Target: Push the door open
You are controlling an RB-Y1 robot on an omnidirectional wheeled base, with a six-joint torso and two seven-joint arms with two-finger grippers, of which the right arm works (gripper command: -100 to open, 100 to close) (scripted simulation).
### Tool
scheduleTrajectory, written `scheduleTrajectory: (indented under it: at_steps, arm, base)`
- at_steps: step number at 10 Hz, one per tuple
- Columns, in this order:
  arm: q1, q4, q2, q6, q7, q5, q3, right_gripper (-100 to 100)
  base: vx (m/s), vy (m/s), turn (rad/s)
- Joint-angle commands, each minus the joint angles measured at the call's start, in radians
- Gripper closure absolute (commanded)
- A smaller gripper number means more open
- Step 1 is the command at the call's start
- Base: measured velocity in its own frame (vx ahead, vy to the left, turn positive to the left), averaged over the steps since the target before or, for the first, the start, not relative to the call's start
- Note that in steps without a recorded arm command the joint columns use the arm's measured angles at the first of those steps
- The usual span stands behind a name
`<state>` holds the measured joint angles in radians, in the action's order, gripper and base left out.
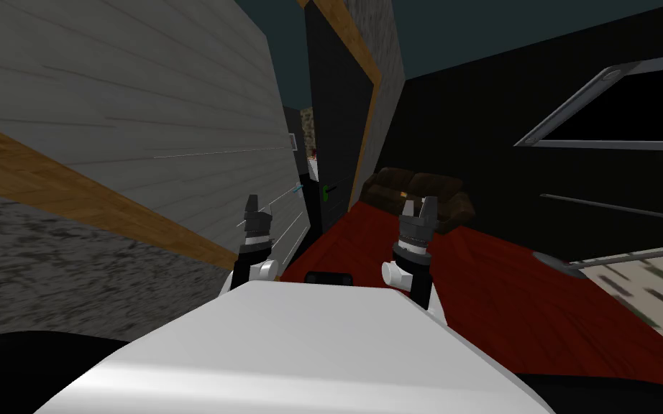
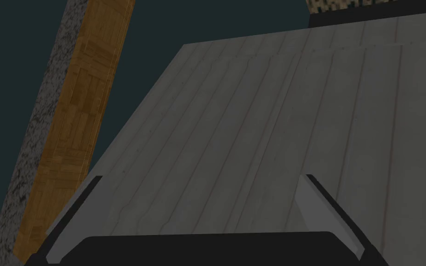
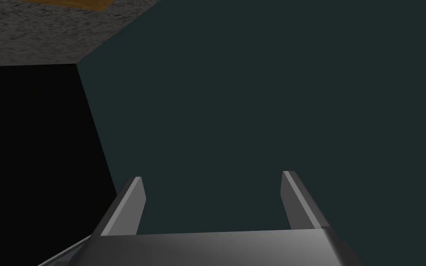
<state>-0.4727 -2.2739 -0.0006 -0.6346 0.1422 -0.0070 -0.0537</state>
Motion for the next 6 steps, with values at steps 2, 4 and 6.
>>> scheduleTrajectory:
  at_steps: [2, 4, 6]
  arm:
    - [0.035, 0.057, -0.008, 0.006, -0.005, -0.005, 0.011, -100]
    - [0.058, 0.097, -0.013, 0.01, -0.009, -0.008, 0.019, -100]
    - [0.09, 0.149, -0.019, 0.015, -0.013, -0.012, 0.03, -100]
  base:
    - [0.06, -0.024, 0.088]
    - [0.105, -0.091, 0.056]
    - [0.093, -0.094, 0.095]
